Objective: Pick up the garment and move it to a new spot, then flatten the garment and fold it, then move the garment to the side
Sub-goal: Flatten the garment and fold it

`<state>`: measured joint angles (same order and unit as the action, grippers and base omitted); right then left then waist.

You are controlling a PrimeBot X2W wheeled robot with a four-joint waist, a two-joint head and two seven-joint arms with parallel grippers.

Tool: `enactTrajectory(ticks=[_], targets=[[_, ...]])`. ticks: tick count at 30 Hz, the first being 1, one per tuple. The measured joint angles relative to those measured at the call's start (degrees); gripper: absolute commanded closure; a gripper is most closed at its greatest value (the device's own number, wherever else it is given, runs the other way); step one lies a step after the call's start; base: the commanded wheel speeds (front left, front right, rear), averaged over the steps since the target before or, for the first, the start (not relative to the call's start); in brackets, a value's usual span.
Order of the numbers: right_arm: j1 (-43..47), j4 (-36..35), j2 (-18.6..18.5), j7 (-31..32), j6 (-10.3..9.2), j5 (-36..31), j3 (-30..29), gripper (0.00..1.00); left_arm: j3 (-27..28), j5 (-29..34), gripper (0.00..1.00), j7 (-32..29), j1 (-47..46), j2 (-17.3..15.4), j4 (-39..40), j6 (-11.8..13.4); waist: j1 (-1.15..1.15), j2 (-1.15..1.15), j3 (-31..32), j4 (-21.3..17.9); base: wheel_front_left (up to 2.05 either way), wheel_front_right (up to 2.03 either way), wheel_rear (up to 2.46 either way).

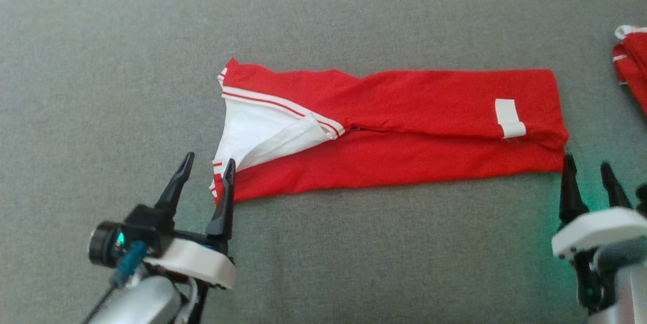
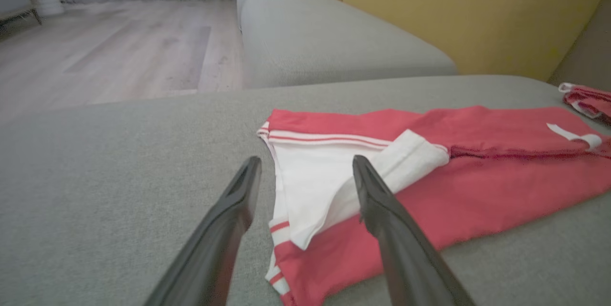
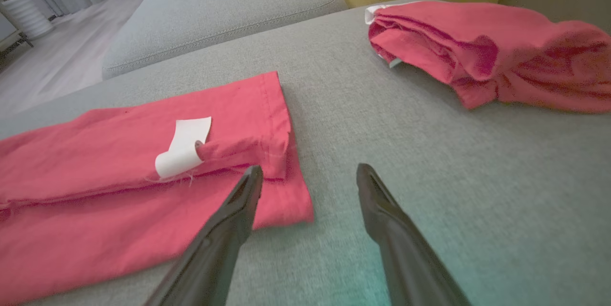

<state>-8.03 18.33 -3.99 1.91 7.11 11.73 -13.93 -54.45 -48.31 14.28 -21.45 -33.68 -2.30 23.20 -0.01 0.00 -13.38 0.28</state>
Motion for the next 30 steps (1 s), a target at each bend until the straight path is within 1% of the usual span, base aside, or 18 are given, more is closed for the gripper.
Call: enactTrajectory(ticks=[3, 6, 8, 11, 13, 16, 21, 25, 28, 29, 30], targets=[[2.65, -0.36, 1.11, -0.44, 0.0, 1.94, -1.43, 0.0, 4.79, 4.63, 0.0, 0.01, 4.24, 3.53, 1.46, 2.74, 0.0, 0.0, 1.58, -0.24, 0.0, 0.0, 0.0], [3.02, -0.07, 1.44, -1.02, 0.0, 2.87, -3.46, 0.0, 8.39, 9.67, 0.0, 0.03, 8.61, 7.3, 2.88, 4.56, -0.01, 0.0, 2.88, 0.04, 0.0, 0.0, 0.0], [2.58, 0.47, 1.44, -1.37, 0.0, 3.13, -4.79, 0.0, 10.51, 12.92, 0.0, 0.11, 11.65, 9.59, 3.74, 5.13, 0.0, 0.0, 3.45, 0.64, 0.0, 0.0, 0.0], [1.2, 2.96, 1.52, -1.6, 0.0, 4.33, -6.23, 0.0, 12.33, 17.49, 0.0, 0.11, 15.16, 12.17, 5.08, 5.57, 0.0, 0.0, 4.1, 1.94, 0.0, 0.0, 0.0], [-0.64, 4.95, 1.58, -2.01, 0.0, 4.26, -8.16, 0.0, 12.93, 20.18, 0.0, 0.16, 16.69, 13.56, 5.97, 5.45, 0.0, 0.0, 4.5, 3.07, 0.0, 0.0, 0.0], [-4.1, 8.4, 1.58, -2.09, 0.0, 3.89, -12.38, 0.0, 13.52, 23.5, 0.0, 0.18, 18.13, 14.78, 6.77, 4.43, 0.0, 0.0, 4.92, 5.11, 0.0, 0.0, 0.0], [-7.77, 14.24, 1.57, -1.31, 0.0, 0.13, -17.73, 0.0, 14.18, 26.4, 0.0, 0.18, 19.48, 16.08, 6.99, 2.53, 0.0, 0.0, 5.02, 8.54, 0.0, 0.0, 0.0], [-9.49, 19.24, 1.57, -0.34, 0.0, -1.79, -19.18, 0.0, 15.38, 27.53, 0.0, 0.18, 20.41, 17.1, 6.91, 1.21, 0.0, 0.0, 4.65, 10.27, 0.0, 0.0, 0.0], [-10.38, 22.38, 1.54, 0.09, 0.0, -2.64, -19.42, 0.0, 15.85, 28.21, 0.0, 0.18, 20.71, 17.8, 6.68, 0.27, 0.01, 0.0, 4.2, 10.63, 0.0, 0.0, 0.0], [-10.84, 23.12, 1.42, 0.09, 0.0, -2.74, -19.63, 0.35, 15.99, 28.31, 0.0, 0.18, 20.71, 18.03, 6.67, -0.11, 0.01, 0.0, 4.1, 10.64, 0.0, 0.0, 0.0], [-11.43, 23.87, 1.33, 0.04, 0.0, -2.7, -19.71, 0.67, 16.11, 28.31, 0.0, 0.18, 20.71, 18.19, 6.54, -0.37, 0.0, 0.0, 4.04, 10.59, 0.0, 0.0, 0.0]])
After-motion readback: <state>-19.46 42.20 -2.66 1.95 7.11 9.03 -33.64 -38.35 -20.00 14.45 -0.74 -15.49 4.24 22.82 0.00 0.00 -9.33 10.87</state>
